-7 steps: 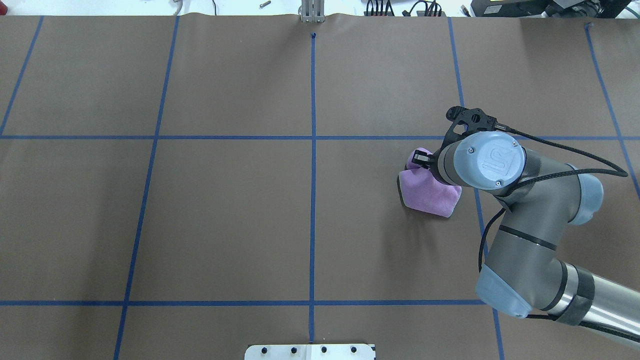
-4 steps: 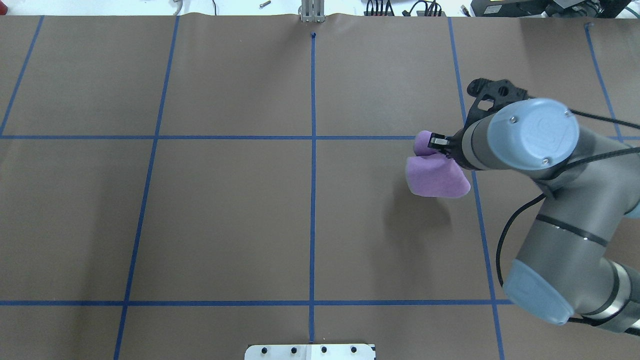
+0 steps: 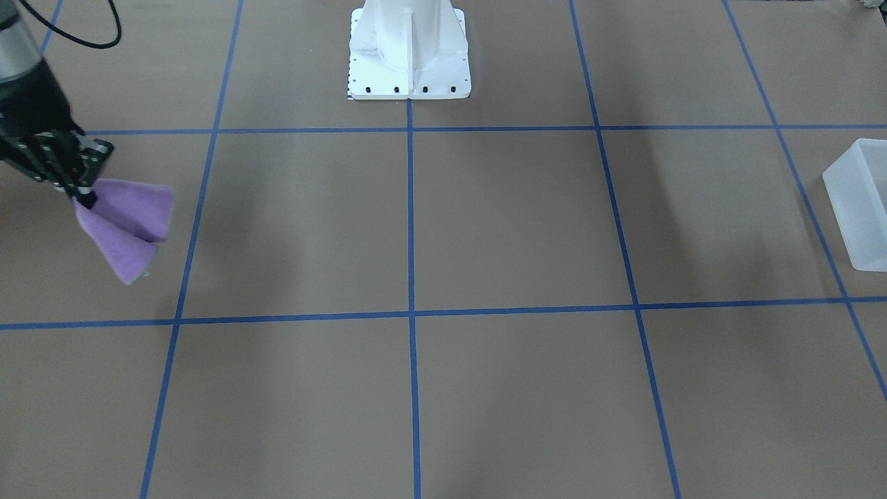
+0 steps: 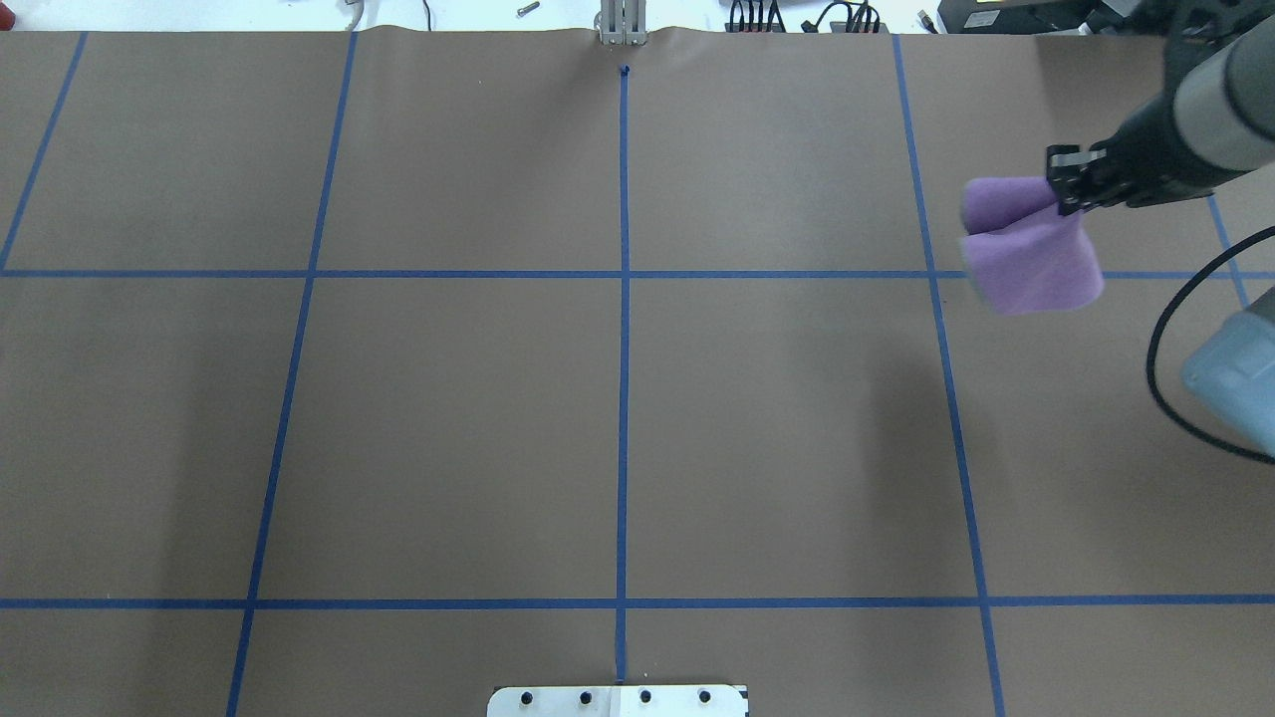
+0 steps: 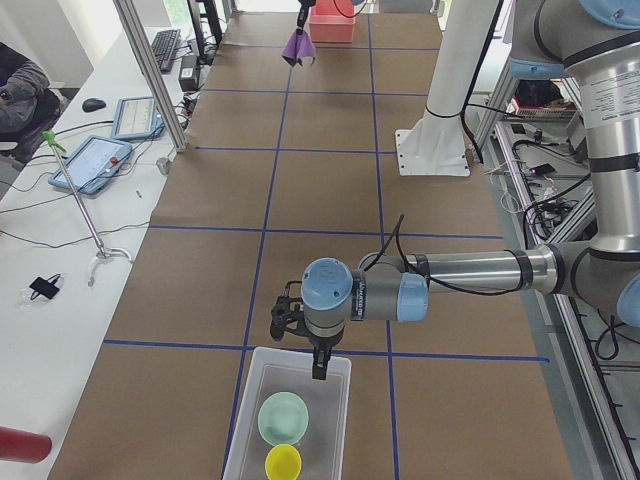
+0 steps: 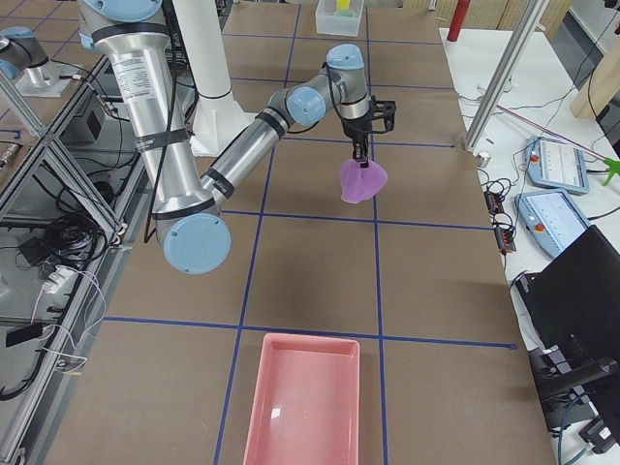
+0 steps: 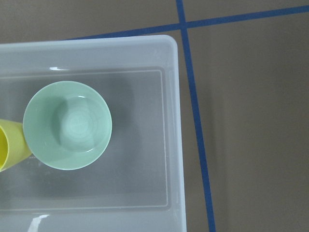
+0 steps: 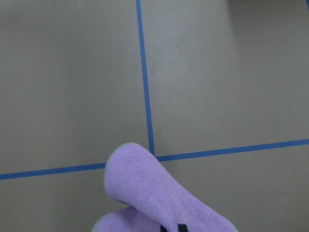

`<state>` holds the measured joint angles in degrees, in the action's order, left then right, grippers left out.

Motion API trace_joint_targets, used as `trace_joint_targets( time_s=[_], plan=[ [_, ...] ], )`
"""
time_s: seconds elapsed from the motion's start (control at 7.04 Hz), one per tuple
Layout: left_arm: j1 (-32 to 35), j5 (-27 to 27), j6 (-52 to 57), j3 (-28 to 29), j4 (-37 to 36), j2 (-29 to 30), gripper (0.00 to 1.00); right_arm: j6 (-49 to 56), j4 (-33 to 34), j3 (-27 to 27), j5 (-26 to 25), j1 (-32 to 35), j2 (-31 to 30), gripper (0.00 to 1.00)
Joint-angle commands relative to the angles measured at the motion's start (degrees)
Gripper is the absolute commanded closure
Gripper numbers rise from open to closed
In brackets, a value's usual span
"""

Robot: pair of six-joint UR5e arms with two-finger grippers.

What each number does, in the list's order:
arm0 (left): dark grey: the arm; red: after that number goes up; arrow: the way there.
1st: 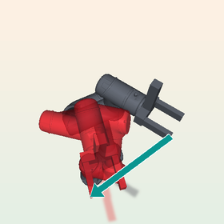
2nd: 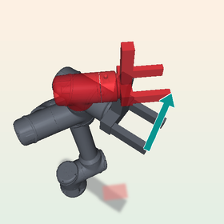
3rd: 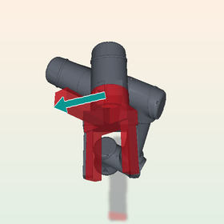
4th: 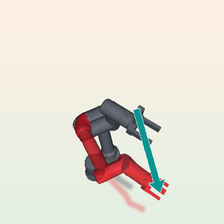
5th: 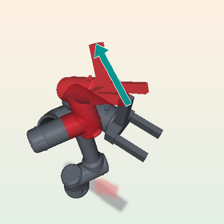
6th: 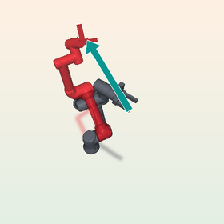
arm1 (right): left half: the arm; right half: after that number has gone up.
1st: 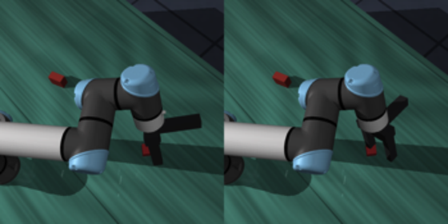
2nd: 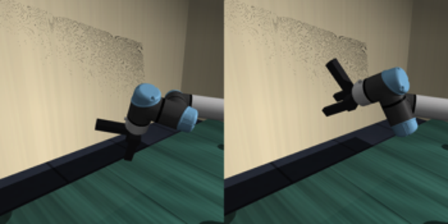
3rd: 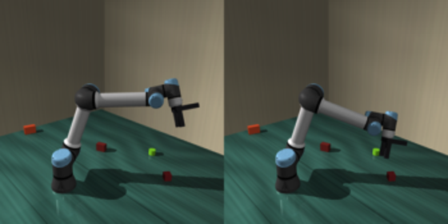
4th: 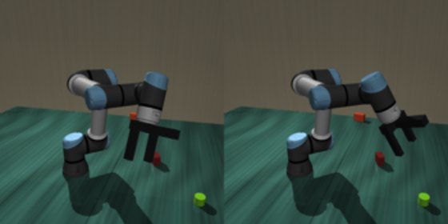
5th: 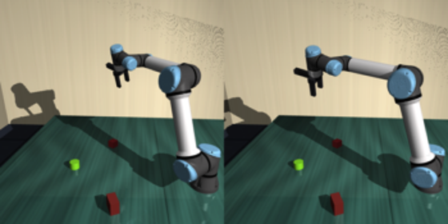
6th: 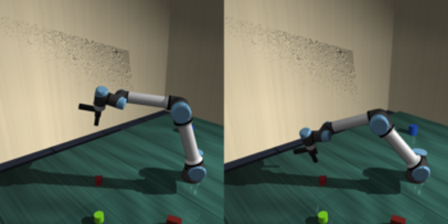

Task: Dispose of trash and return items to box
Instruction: 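Carry the purple cloth with the right gripper to the pink bin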

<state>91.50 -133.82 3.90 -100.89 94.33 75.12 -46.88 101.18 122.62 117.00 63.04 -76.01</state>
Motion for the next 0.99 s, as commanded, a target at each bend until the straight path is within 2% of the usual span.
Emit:
trace_joint_targets(
  time_s=[0.0,0.14,0.28,0.57,0.85],
  plan=[
    [-0.1,1.9,-2.9,-0.2,-0.4,-0.2,0.02,22.8,7.5,-0.1,7.1,13.3,-3.7,1.00],
    [-0.1,3.4,-2.8,-0.4,-0.2,-0.4,0.02,33.5,7.9,-1.3,10.8,19.9,-7.6,1.00],
    [-0.1,3.4,-2.8,-0.4,-0.1,-0.4,0.02,45.1,7.7,-4.8,14.0,26.5,-10.6,1.00],
    [-0.2,3.5,-2.8,-0.4,0.1,-0.3,0.02,69.3,7.0,-16.9,14.0,38.0,-13.4,1.00],
    [-0.3,3.5,-2.8,-0.4,0.1,-0.3,0.02,82.4,5.8,-26.9,13.8,43.5,-14.3,1.00]
  ],
)
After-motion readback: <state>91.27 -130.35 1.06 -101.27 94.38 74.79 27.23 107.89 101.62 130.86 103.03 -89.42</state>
